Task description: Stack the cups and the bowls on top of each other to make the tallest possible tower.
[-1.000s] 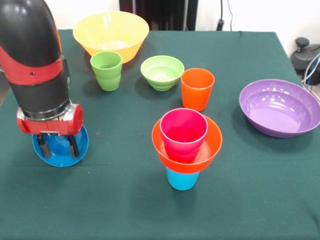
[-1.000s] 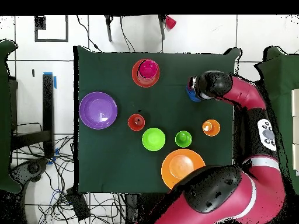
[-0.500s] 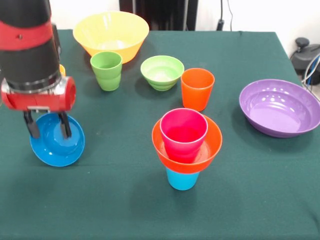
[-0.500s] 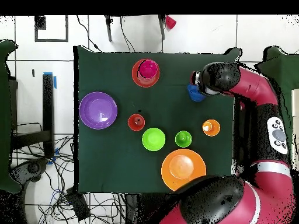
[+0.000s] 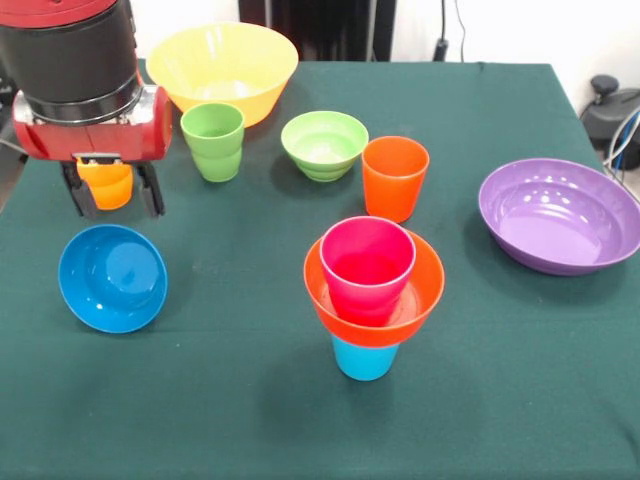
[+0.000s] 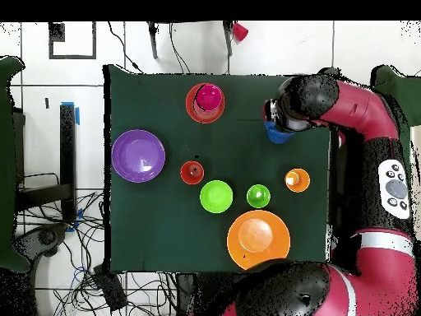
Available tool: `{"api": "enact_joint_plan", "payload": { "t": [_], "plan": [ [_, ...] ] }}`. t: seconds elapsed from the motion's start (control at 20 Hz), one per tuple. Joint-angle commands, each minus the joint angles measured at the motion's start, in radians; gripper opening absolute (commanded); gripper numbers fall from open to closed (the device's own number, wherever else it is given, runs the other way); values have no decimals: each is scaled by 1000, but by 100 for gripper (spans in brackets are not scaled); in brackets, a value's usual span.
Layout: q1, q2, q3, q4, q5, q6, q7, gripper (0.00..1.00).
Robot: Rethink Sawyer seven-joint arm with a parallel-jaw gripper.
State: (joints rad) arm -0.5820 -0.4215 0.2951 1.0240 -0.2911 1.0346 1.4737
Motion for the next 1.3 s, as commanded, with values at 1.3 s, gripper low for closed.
{"api": "enact_joint_plan", "payload": {
  "t": [1.3],
  "plan": [
    [8,76,25,144,-63,-102,-96,100]
  ]
}}
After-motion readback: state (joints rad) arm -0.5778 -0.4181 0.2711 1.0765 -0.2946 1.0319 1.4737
